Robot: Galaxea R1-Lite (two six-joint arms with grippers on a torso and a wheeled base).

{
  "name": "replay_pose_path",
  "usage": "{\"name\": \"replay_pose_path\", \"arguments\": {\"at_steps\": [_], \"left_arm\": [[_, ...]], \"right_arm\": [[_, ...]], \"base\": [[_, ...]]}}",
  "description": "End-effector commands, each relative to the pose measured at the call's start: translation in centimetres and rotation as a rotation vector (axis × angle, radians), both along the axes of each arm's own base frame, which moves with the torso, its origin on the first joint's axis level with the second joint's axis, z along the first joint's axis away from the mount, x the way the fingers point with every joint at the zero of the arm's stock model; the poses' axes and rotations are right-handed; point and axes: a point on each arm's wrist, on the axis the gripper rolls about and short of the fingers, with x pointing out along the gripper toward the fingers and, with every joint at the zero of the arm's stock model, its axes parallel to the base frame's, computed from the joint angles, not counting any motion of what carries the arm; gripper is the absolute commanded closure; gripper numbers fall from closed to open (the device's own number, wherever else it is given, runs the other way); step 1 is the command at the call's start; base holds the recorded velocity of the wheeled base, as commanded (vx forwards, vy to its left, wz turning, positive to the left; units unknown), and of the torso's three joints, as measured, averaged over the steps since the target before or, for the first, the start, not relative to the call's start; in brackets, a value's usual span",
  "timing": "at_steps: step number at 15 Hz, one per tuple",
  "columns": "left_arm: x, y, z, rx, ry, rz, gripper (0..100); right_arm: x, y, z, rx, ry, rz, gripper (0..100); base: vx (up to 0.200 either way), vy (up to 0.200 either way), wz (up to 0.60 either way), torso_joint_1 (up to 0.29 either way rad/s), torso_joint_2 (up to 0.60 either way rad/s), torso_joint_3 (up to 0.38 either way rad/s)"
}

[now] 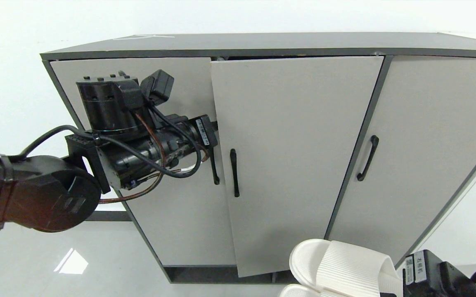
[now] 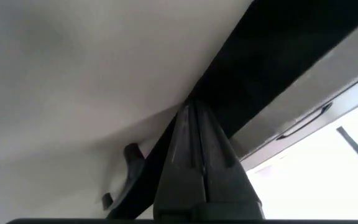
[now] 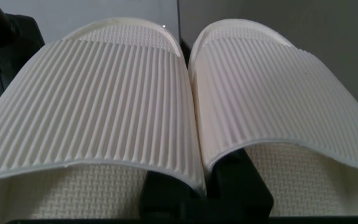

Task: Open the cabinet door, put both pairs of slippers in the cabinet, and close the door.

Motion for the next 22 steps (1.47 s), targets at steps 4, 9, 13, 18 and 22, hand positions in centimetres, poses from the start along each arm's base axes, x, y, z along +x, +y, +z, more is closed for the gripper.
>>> {"name": "replay_pose_path", "arguments": {"at_steps": [4, 9, 13, 18, 22], "left_arm": [[-0.7, -0.7, -0.6, 0.005, -0.014, -0.032, 100], [-2.9, -6.0, -1.4, 0.062, -0.028, -0.167, 100], [-3.7, -7.8, -1.9, 0.115, -0.079, -0.147, 100], [-2.4, -3.8, -0.5, 0.068, -0.161, 0.054, 100], [-0.2, -6.6, -2.8, 0.105, -0.122, 0.026, 100]], "right_arm": [[0.0, 0.0, 0.0, 0.002, -0.001, 0.003, 100], [0.0, 0.1, -0.1, -0.003, 0.004, 0.003, 100], [0.0, 0.1, -0.1, -0.004, 0.007, 0.002, 100], [0.2, 0.2, -0.3, -0.01, 0.016, 0.001, 100], [0.1, 0.2, -0.2, -0.007, 0.009, 0.001, 100]], "base": [[-0.2, 0.0, 0.0, -0.001, 0.0, 0.002], [-0.2, 0.0, 0.0, 0.003, 0.0, 0.002], [-0.2, 0.0, 0.0, 0.001, 0.0, 0.002], [0.0, 0.0, 0.0, 0.0, 0.0, 0.0], [0.0, 0.0, 0.0, 0.0, 0.0, 0.0]]}}
